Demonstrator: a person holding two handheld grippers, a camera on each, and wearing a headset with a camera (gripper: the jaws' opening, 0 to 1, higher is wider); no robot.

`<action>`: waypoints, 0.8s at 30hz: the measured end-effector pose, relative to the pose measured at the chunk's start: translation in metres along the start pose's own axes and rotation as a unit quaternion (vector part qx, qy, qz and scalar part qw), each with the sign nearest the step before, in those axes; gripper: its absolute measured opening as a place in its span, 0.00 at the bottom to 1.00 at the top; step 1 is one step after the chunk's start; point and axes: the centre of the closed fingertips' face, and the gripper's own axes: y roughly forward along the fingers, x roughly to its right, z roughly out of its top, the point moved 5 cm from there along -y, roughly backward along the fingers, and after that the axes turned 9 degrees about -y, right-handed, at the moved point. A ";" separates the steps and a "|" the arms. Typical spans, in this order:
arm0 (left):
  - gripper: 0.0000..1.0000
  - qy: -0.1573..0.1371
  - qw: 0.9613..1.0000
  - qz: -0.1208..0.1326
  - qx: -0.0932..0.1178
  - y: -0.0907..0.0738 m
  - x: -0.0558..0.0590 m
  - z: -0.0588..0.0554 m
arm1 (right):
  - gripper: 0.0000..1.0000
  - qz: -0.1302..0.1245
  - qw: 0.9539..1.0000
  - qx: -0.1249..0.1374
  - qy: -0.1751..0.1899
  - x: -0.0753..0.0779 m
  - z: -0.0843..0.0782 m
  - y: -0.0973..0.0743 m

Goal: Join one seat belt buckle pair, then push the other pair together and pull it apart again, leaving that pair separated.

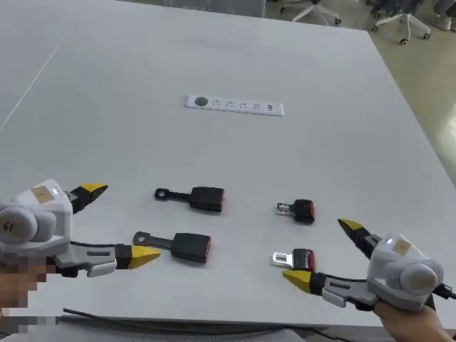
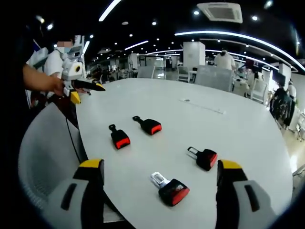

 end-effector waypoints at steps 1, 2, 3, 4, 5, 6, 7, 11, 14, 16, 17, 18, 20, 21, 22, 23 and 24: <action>1.00 0.001 1.000 0.000 -0.001 0.000 0.000 0.000 | 1.00 0.000 1.000 0.001 0.001 0.000 0.000 0.000; 1.00 0.000 1.000 -0.001 -0.001 0.000 0.001 -0.001 | 1.00 0.001 1.000 0.002 0.002 -0.001 0.000 0.000; 1.00 0.000 1.000 -0.001 -0.001 0.000 0.001 -0.001 | 1.00 0.001 1.000 0.002 0.002 -0.001 0.001 0.000; 1.00 0.000 1.000 -0.002 -0.001 0.000 0.001 -0.001 | 1.00 0.000 1.000 0.001 0.000 -0.001 0.001 -0.001; 1.00 0.000 1.000 -0.001 -0.001 0.000 0.001 -0.001 | 1.00 0.001 1.000 0.001 0.000 -0.001 0.001 -0.001; 1.00 0.000 1.000 -0.001 -0.001 0.000 0.001 -0.001 | 1.00 0.001 1.000 0.002 0.002 -0.002 0.001 -0.001; 1.00 0.000 1.000 -0.001 -0.001 -0.001 0.002 -0.001 | 1.00 0.001 1.000 0.002 0.001 -0.002 0.002 -0.001; 1.00 0.001 1.000 -0.001 0.000 -0.001 0.002 -0.001 | 1.00 0.001 1.000 0.001 0.001 -0.002 0.001 -0.002; 1.00 0.003 1.000 -0.001 0.001 -0.002 0.003 0.000 | 1.00 0.001 1.000 0.001 0.000 -0.002 0.001 -0.003; 1.00 0.003 1.000 0.000 0.002 -0.002 0.003 0.000 | 1.00 0.001 1.000 0.002 -0.001 -0.003 0.001 -0.004; 1.00 0.003 1.000 0.000 0.002 -0.003 0.004 0.000 | 1.00 0.001 1.000 0.002 0.000 -0.003 0.002 -0.004; 1.00 0.003 1.000 0.000 0.002 -0.003 0.004 0.000 | 1.00 0.001 1.000 0.002 0.000 -0.003 0.001 -0.004; 1.00 0.005 1.000 0.000 0.000 -0.004 0.005 -0.001 | 1.00 0.002 1.000 0.001 -0.001 -0.004 0.001 -0.005; 1.00 0.005 1.000 0.000 0.000 -0.004 0.005 -0.001 | 1.00 0.003 1.000 0.001 -0.001 -0.004 0.001 -0.005; 1.00 0.006 1.000 0.000 0.000 -0.005 0.006 -0.001 | 1.00 0.003 1.000 0.001 -0.001 -0.004 0.001 -0.005; 1.00 0.006 1.000 0.000 0.000 -0.005 0.006 -0.001 | 1.00 0.003 1.000 0.001 -0.001 -0.004 0.001 -0.005; 1.00 0.006 1.000 0.000 -0.001 -0.006 0.006 -0.001 | 1.00 0.003 1.000 0.001 -0.001 -0.004 0.001 -0.005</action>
